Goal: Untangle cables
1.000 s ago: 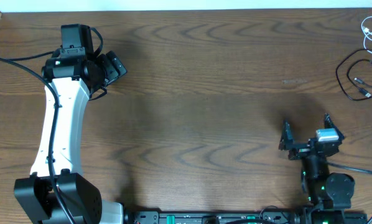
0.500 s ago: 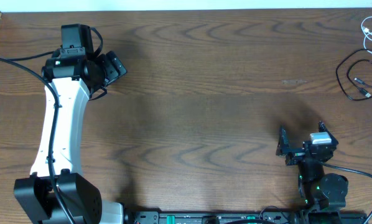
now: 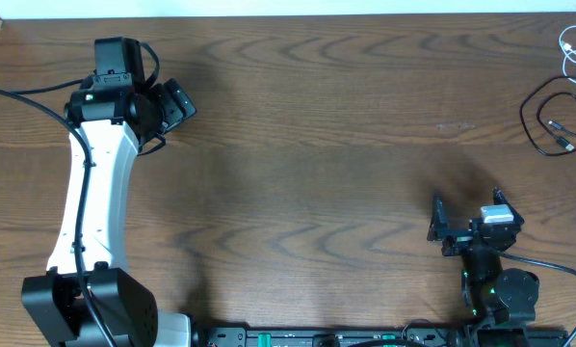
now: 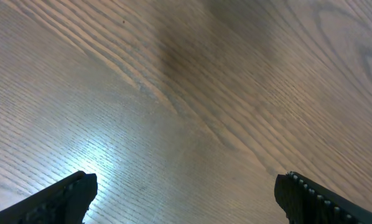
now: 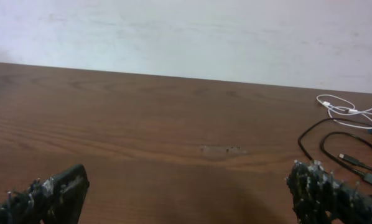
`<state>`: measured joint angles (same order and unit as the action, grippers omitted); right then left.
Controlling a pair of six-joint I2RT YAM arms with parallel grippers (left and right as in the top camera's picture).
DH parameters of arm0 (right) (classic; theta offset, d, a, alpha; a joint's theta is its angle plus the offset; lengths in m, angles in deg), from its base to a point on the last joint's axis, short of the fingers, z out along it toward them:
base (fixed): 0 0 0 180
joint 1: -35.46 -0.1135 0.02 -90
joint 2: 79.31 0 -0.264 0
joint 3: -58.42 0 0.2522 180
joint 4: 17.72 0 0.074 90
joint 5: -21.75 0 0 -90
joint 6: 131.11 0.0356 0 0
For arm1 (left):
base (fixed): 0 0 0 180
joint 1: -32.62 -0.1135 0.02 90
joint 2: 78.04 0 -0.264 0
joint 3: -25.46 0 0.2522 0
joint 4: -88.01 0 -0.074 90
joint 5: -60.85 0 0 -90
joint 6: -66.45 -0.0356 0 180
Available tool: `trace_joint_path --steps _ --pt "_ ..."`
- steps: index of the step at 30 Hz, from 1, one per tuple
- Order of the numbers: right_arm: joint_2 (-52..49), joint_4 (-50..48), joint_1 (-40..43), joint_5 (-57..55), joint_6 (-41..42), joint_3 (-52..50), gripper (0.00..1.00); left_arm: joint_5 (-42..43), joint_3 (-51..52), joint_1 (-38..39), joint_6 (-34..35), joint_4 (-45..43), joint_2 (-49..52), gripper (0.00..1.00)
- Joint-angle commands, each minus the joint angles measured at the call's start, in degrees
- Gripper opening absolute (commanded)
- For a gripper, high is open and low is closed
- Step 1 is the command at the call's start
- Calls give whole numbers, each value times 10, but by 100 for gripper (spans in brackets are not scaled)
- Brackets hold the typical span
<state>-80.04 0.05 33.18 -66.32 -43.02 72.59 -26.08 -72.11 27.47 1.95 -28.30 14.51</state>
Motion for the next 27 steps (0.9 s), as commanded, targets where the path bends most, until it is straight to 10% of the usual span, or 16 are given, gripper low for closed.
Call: trace_joint_path --steps 1,20,27 --pt "1 2 -4 5 8 -1 99 -1 2 -2 1 2 -7 96" --pt "1 2 -4 6 8 -1 99 -17 18 0 -1 0 -59 96" --pt "1 2 -4 6 8 -1 99 -16 187 0 -11 -180 -222 96"
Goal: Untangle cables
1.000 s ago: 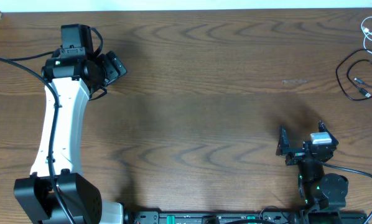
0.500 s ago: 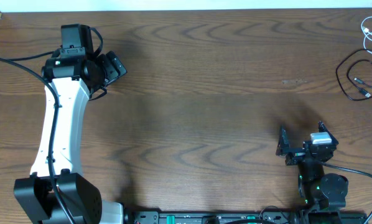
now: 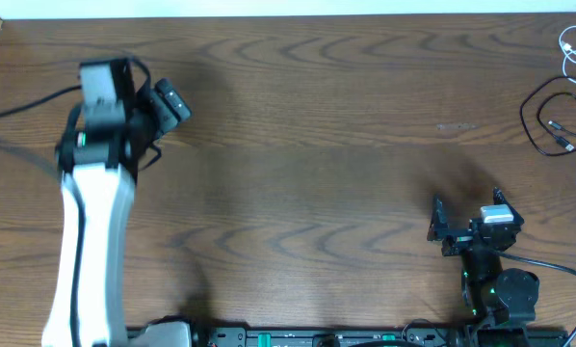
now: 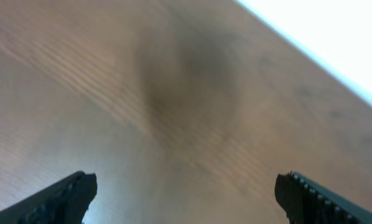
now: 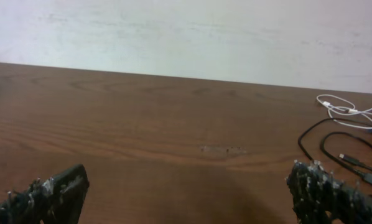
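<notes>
A black cable (image 3: 556,123) lies looped at the table's far right edge, with a white cable (image 3: 575,50) coiled just behind it. Both show in the right wrist view, black cable (image 5: 335,146) and white cable (image 5: 348,111). My left gripper (image 3: 169,101) hovers open over bare wood at the far left; its wrist view is blurred, left gripper (image 4: 185,194) with nothing between the fingers. My right gripper (image 3: 466,224) sits open near the front right, short of the cables; right gripper (image 5: 189,193) is empty.
The wooden table (image 3: 317,145) ends at a white wall along the back (image 5: 186,31). The right arm's base (image 3: 500,289) and its cable sit at the front right edge.
My left arm has swung a little left and toward the back; its wrist view now shows the table's far edge, blurred. The right arm and the cables have not moved.
</notes>
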`<state>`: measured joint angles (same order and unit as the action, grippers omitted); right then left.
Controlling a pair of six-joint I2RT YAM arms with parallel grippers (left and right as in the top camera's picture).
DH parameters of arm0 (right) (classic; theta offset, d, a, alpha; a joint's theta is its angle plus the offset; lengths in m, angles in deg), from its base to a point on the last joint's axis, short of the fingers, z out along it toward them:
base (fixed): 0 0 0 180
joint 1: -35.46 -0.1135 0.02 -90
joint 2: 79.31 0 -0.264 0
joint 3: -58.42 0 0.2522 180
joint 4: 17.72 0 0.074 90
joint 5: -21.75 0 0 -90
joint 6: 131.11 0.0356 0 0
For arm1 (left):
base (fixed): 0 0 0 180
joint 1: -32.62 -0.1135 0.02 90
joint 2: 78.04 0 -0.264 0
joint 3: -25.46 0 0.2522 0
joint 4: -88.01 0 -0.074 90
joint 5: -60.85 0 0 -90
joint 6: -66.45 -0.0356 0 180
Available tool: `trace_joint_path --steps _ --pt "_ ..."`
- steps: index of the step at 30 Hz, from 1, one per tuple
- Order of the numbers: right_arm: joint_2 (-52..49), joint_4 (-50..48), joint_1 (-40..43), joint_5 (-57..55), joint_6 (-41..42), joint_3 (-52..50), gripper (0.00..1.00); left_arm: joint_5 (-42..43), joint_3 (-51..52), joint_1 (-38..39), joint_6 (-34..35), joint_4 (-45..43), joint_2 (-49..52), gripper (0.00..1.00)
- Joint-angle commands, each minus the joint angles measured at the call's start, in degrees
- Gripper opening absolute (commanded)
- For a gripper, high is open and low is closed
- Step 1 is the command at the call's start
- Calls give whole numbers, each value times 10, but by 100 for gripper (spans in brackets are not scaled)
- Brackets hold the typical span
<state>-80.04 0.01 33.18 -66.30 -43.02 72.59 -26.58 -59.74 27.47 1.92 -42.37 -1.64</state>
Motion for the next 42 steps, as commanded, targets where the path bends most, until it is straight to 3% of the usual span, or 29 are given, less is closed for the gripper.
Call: trace_joint_path --steps 1,8,14,18,28,42 --pt "1 2 -4 5 8 -1 99 -11 102 0 -19 -76 -92 96" --pt "1 2 -4 5 8 -1 99 -11 370 0 -80 -294 -317 96" --pt "1 2 -4 5 8 -1 99 14 538 1 -177 -376 -480 96" --pt "1 2 -4 5 8 -1 99 14 616 1 -207 -413 -565 97" --pt "1 2 -4 5 8 -1 99 14 683 11 -285 -406 -680 97" --pt "1 2 -4 5 8 -1 99 12 712 11 -300 -319 -763 96"
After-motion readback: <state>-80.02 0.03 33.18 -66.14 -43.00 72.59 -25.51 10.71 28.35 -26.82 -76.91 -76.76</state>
